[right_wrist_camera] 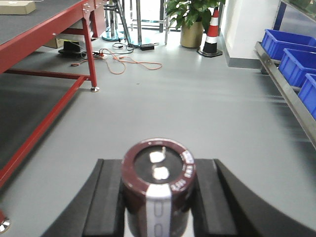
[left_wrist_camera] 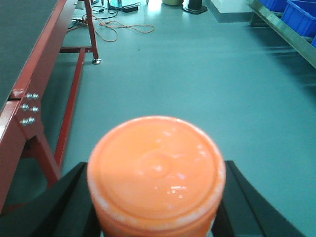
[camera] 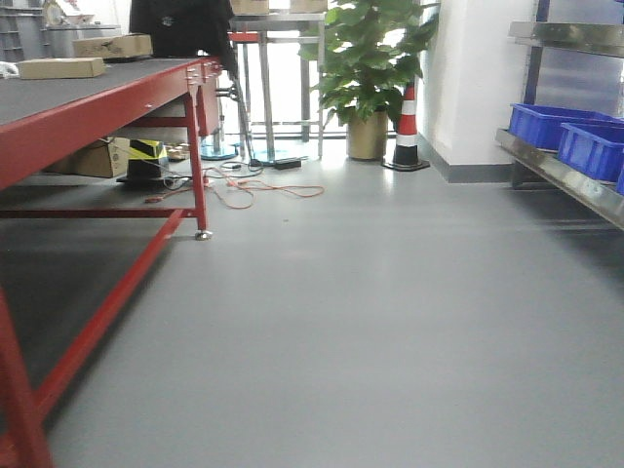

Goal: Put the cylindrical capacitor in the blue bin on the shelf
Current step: 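Drive the base away from the table toward the blue-bin shelf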

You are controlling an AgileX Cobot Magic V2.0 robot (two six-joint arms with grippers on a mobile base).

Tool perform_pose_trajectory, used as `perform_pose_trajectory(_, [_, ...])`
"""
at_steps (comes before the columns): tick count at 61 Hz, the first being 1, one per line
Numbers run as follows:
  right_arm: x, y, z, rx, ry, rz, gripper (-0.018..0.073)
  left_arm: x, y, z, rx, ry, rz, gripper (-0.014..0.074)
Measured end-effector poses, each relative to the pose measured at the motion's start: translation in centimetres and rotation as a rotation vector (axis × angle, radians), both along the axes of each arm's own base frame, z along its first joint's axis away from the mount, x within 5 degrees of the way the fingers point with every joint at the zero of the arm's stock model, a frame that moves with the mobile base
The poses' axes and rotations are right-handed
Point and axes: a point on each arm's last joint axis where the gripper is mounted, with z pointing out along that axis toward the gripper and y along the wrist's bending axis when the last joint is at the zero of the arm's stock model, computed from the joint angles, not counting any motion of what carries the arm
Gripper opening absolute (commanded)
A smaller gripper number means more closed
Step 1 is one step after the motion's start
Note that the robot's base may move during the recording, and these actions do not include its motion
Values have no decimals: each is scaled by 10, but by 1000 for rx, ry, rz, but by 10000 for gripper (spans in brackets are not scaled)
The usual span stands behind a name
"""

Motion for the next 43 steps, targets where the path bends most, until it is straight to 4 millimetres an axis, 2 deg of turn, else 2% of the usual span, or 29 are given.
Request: perform_pose_trajectory(43, [0,0,0,0,0,0,-162,0,0,0,2,0,1,-111])
